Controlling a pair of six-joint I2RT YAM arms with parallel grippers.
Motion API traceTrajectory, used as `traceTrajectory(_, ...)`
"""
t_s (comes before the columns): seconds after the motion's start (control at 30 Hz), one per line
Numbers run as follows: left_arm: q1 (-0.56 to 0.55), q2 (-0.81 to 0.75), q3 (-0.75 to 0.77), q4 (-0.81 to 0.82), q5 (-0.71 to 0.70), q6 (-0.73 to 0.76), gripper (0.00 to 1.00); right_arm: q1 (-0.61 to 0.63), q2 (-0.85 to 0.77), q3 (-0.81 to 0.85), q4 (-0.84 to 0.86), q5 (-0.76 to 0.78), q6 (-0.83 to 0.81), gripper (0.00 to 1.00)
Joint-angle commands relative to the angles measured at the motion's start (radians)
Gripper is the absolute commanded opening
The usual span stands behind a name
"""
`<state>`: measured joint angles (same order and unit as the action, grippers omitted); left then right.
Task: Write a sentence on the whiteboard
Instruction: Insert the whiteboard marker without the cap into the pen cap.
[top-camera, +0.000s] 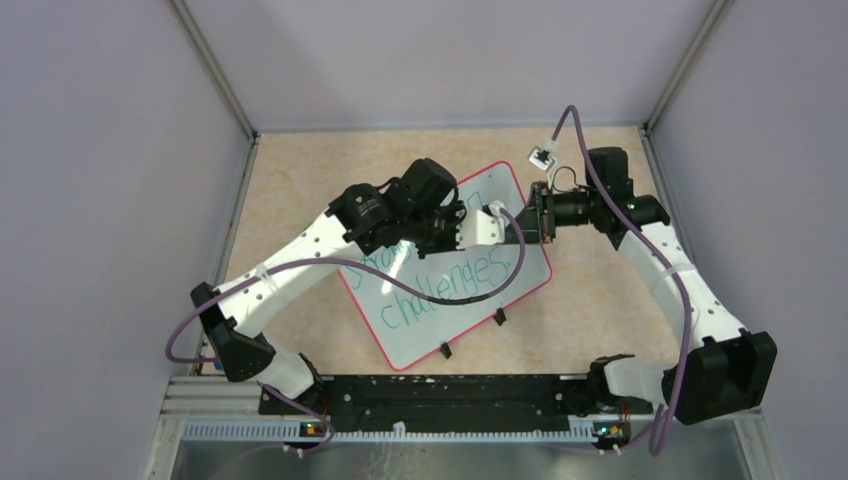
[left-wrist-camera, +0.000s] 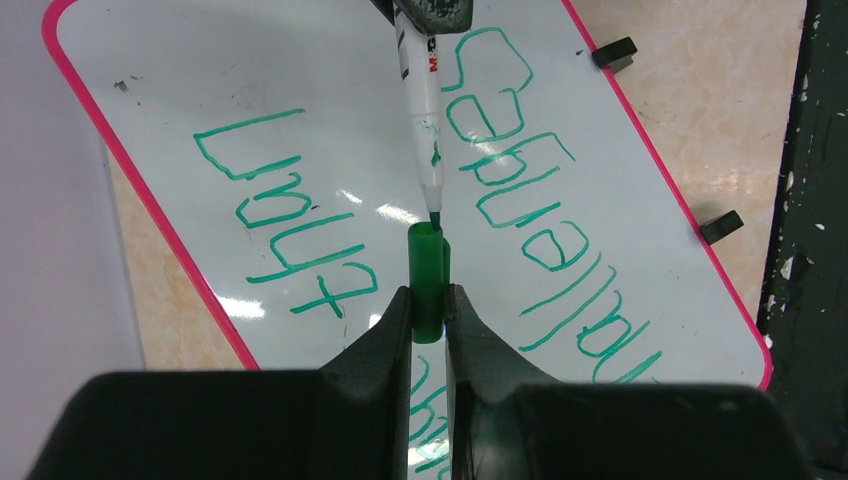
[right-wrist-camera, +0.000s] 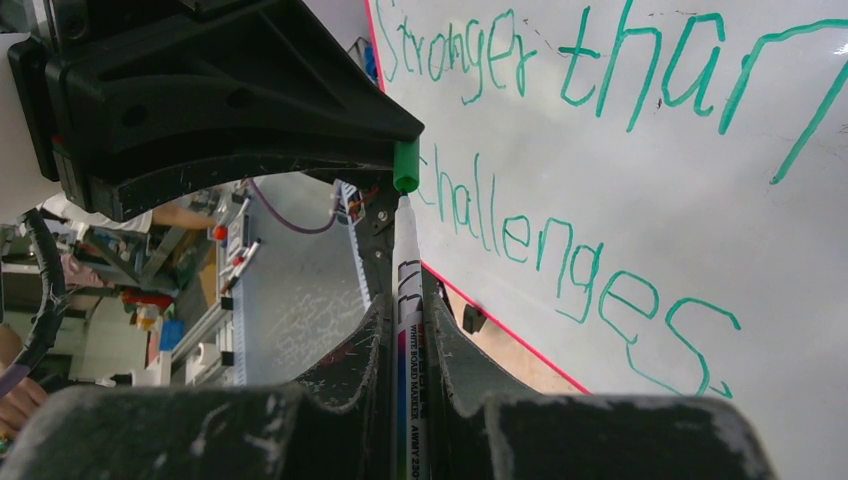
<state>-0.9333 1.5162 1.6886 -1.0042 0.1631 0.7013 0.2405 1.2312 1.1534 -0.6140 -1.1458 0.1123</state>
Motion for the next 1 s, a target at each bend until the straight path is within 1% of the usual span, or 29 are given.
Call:
traceTrajectory(0.0, -0.008, -0.007, 0.032, 0.022, 0.041, -0.014, 0.0, 0.013, 0.002, 0.035, 0.028, -0.001, -0.017, 0.0)
traceTrajectory(0.37, -0.008, -0.031, -0.005, 0.017, 0.022, -0.006, 0.0, 0.013, -0.004, 0.05, 0.0, 0.002, -0.038, 0.0)
traceTrajectory(0.77, -0.017, 0.018, 0.052, 0.013, 0.038, -0.014, 0.0, 0.038, 0.016, 0.055, 0.005, 0.012, -0.038, 0.0)
traceTrajectory(0.97, -0.025, 0.055, 0.089, 0.0, 0.016, -0.021, 0.0, 0.063, 0.031, 0.052, 0.025, 0.023, -0.029, 0.0)
